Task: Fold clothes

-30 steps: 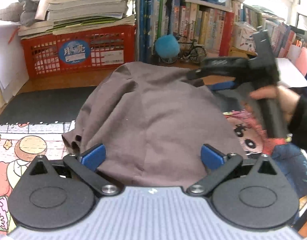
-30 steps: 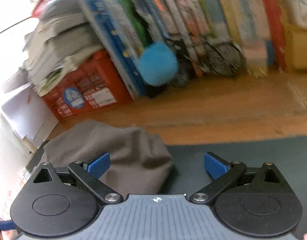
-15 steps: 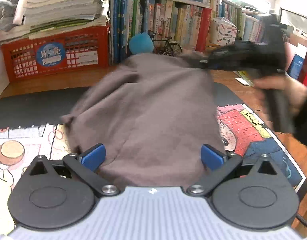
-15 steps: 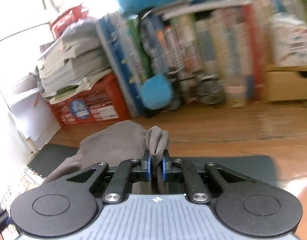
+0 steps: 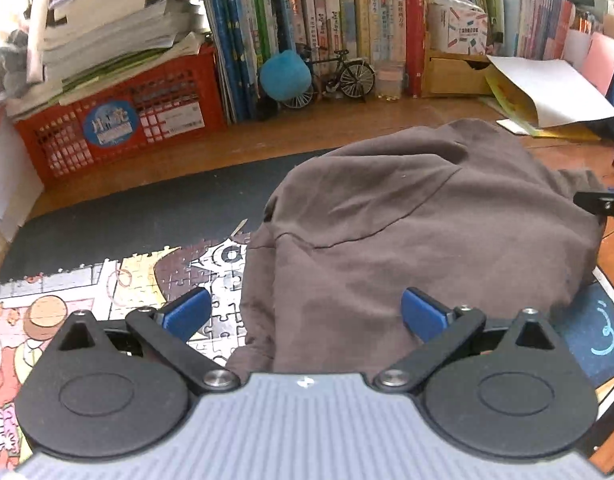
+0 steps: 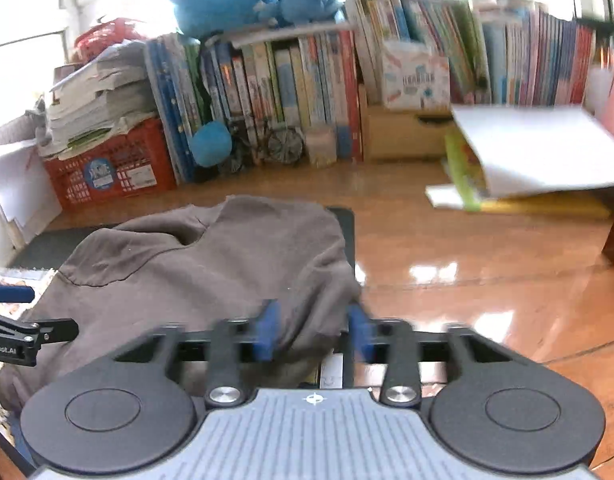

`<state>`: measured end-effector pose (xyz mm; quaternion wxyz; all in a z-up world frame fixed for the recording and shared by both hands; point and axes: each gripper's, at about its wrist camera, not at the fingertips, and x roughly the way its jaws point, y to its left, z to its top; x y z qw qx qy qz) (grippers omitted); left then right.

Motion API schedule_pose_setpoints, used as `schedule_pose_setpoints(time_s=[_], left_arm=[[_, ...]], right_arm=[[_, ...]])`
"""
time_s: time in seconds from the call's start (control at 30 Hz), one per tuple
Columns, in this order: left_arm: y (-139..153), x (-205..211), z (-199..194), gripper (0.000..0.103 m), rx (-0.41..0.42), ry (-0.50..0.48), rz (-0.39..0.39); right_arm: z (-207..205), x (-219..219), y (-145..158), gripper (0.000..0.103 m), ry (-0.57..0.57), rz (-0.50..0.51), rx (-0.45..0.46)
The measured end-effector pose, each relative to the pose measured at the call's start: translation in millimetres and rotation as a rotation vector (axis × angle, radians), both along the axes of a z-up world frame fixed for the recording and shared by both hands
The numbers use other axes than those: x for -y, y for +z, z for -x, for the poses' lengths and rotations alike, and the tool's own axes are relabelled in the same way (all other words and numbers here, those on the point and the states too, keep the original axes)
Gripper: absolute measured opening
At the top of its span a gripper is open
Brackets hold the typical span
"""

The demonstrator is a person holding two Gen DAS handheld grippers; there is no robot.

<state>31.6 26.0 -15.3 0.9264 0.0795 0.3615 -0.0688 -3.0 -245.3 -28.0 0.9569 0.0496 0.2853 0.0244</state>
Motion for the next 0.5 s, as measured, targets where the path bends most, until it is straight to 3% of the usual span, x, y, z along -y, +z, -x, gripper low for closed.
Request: schedule_pose_setpoints(time_s=[0.17,0.3,0.4,0.5], left_arm=[[15,10,6,0.102,0.047,0.037,-0.023],[18,22,2,0.103,0.12,0.072,-0.063],[-2,27,-11,0.103,0.086,0.118,-0.112],[-18,18,-19,0.103,0.02,0.151,-0.038]], right_arm=[[6,-12,31,0.077,0.057,0.071,0.143],[-14,-28,37,0.097,0.193,0.052,0.195],[-41,-48,11,0.097,0.243,0.077,0.115],[-69,-59,-30,0.101,0.221,0.076,-0.035]])
